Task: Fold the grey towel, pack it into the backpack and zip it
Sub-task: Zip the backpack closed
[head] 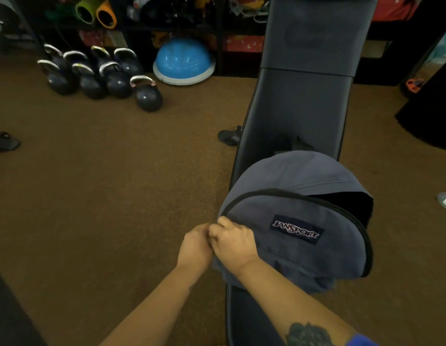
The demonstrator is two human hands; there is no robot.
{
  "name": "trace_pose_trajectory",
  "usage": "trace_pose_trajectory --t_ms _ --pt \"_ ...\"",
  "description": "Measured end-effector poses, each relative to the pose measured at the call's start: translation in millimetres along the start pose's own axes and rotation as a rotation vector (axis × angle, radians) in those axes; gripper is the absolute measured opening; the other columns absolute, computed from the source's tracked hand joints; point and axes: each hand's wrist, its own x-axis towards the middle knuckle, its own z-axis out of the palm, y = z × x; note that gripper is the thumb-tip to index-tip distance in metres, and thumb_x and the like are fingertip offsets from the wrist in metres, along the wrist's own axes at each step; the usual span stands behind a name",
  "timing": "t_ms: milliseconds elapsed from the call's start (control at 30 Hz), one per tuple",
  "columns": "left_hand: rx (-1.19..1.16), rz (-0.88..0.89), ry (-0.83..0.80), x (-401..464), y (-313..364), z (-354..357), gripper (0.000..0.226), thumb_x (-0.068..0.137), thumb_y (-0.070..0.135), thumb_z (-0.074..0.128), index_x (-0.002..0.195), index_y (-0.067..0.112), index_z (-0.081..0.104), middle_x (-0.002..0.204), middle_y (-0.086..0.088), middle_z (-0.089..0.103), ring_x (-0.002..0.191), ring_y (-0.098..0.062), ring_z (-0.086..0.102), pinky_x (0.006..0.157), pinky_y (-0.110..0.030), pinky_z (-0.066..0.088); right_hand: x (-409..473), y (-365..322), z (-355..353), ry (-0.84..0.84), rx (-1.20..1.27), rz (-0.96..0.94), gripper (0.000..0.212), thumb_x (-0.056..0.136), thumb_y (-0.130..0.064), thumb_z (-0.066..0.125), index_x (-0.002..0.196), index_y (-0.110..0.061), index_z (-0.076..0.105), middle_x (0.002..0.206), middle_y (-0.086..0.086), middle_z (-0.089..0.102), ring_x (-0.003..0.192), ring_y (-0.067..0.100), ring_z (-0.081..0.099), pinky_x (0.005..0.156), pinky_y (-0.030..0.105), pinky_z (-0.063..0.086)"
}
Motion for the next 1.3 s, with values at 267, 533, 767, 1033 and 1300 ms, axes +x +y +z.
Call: trace_pose_trajectory --t_ms 267,533,767,1033,1300 --pt "0.117 0.051 0.039 11.8 11.6 5.7 0.014 0.089 0.010 0.054 0.093 0.010 0.067 0.088 -0.005 0.071 0.083 -0.019 0.067 0.073 -0.030 0.053 0.9 10.1 -5.7 0.126 0.008 0.063 0.029 0.052 -0.025 0.085 0.050 -0.023 0.057 0.053 -0.006 0.054 0.042 0.012 0.055 0.040 0.019 0.039" --pt "0.112 -0.057 -0.087 22.1 8.8 0.5 0.012 0.090 0.013 0.055 0.089 0.014 0.067 0.085 -0.001 0.069 0.077 -0.013 0.062 0.066 -0.020 0.049 0.8 19.7 7.1 0.133 -0.034 -0.007 0.019 0.066 -0.024 0.073 0.056 -0.022 0.057 0.056 -0.005 0.057 0.047 0.013 0.057 0.048 0.023 0.044" --pt "-0.118 -0.067 -0.301 27.4 -5.1 -14.2 0.033 0.091 0.023 0.060 0.062 0.037 0.055 0.061 0.011 0.054 0.059 -0.002 0.049 0.054 -0.014 0.036 -9.9 26.9 14.5 0.072 0.000 0.140 0.026 0.076 -0.035 0.044 0.061 -0.026 0.063 0.059 -0.008 0.062 0.051 0.009 0.060 0.051 0.021 0.047" --pt "0.008 0.019 -0.222 19.6 0.1 -13.8 0.025 0.099 0.023 0.044 0.077 0.017 0.055 0.076 0.003 0.051 0.070 -0.009 0.051 0.061 -0.014 0.034 -7.3 16.3 16.9 0.034 -0.119 0.159 0.029 0.080 -0.035 0.044 0.057 -0.027 0.061 0.058 -0.008 0.061 0.056 0.011 0.058 0.066 0.028 0.037" --pt "0.136 0.159 -0.088 20.6 -6.7 -13.3 0.023 0.097 0.024 0.046 0.118 0.016 0.050 0.100 -0.001 0.061 0.095 -0.020 0.063 0.076 -0.027 0.049 -0.6 12.6 6.5 0.056 -0.157 0.099 0.017 0.076 -0.032 0.065 0.061 -0.025 0.063 0.065 -0.006 0.063 0.068 0.018 0.060 0.068 0.034 0.027"
